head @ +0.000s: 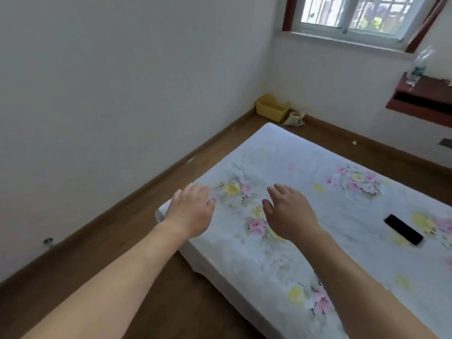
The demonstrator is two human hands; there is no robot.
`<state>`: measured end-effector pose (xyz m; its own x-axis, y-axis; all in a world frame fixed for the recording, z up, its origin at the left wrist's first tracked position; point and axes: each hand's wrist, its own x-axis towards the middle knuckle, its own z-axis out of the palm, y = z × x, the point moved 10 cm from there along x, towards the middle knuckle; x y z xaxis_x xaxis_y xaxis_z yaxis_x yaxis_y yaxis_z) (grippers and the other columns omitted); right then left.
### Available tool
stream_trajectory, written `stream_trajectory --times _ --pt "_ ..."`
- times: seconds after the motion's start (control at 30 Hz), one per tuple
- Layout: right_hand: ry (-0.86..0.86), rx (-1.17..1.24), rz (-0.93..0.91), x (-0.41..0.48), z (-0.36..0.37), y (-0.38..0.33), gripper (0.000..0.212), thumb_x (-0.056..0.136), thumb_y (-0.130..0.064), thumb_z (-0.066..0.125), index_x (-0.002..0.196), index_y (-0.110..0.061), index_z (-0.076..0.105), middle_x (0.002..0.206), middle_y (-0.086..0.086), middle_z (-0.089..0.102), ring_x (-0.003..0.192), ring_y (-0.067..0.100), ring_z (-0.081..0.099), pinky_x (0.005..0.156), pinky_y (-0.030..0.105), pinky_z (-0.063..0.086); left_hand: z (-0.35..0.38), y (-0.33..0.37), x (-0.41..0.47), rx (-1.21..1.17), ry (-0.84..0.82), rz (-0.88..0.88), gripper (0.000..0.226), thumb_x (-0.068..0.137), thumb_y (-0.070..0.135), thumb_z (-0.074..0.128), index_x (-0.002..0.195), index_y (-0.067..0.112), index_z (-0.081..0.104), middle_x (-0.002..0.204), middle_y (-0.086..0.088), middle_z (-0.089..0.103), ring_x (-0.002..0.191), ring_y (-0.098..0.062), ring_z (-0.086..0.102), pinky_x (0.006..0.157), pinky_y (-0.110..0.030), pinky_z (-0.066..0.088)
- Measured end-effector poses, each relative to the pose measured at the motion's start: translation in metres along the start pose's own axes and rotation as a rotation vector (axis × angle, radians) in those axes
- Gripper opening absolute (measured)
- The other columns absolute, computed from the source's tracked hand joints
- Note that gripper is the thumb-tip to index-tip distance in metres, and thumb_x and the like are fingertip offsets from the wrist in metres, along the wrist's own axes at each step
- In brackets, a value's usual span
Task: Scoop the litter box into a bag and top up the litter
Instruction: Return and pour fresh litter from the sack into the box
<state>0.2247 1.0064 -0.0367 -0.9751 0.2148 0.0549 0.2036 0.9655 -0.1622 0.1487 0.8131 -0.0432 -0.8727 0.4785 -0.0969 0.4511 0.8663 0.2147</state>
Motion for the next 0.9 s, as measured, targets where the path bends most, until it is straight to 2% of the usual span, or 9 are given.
stream_trajectory --times 0.17,0.3,0.43,0.5,0.67,0.9 --pt "-0.053 0.026 -0.229 0.057 0.018 -0.07 0.033 0.099 -0.036 0.036 0.111 -0.014 0.057 0.113 0.003 0.06 0.108 0.027 0.055 0.092 0.039 0.042 -0.021 -0.07 -0.013 -0.026 0.048 -0.241 0.045 0.102 0.034 0.029 0.14 0.015 0.043 0.149 -0.005 0.041 0.139 -0.022 0.032 0.113 -0.041 0.024" --pt "-0.129 0.037 -0.341 0.085 0.036 -0.13 0.038 0.099 -0.038 0.029 0.107 -0.012 0.056 0.109 0.004 0.059 0.107 0.029 0.055 0.091 0.039 0.041 -0.027 -0.126 -0.032 -0.049 0.069 -0.375 0.05 0.102 0.036 0.029 0.148 0.017 0.035 0.157 -0.004 0.031 0.146 -0.021 0.024 0.117 -0.04 0.019" --pt "-0.163 0.024 -0.459 0.109 0.048 -0.2 0.042 0.102 -0.036 0.033 0.126 -0.01 0.054 0.132 0.006 0.056 0.123 0.028 0.048 0.101 0.038 0.037 -0.039 -0.183 -0.042 -0.063 0.12 -0.463 0.049 0.102 0.036 0.03 0.146 0.015 0.038 0.155 -0.005 0.035 0.144 -0.022 0.027 0.117 -0.04 0.023" --pt "-0.162 0.027 -0.496 0.124 0.054 -0.234 0.04 0.102 -0.035 0.034 0.127 -0.011 0.054 0.134 0.005 0.055 0.125 0.027 0.047 0.102 0.037 0.036 -0.041 -0.214 -0.043 -0.067 0.136 -0.492 0.049 0.102 0.036 0.03 0.146 0.015 0.038 0.154 -0.005 0.036 0.143 -0.022 0.028 0.116 -0.039 0.024" --pt "-0.142 0.058 -0.536 0.17 0.074 -0.318 0.029 0.098 -0.028 0.039 0.108 -0.009 0.059 0.117 0.004 0.061 0.112 0.03 0.053 0.093 0.036 0.039 -0.052 -0.302 -0.038 -0.071 0.174 -0.535 0.049 0.102 0.037 0.03 0.145 0.015 0.038 0.153 -0.005 0.037 0.143 -0.022 0.029 0.116 -0.039 0.024" --pt "-0.164 0.133 -0.461 0.226 0.091 -0.398 0.034 0.098 -0.027 0.041 0.117 -0.006 0.059 0.125 0.006 0.061 0.118 0.03 0.051 0.097 0.038 0.042 -0.076 -0.403 -0.007 -0.083 0.169 -0.538 0.05 0.103 0.037 0.029 0.148 0.017 0.035 0.157 -0.006 0.033 0.145 -0.022 0.026 0.12 -0.04 0.021"
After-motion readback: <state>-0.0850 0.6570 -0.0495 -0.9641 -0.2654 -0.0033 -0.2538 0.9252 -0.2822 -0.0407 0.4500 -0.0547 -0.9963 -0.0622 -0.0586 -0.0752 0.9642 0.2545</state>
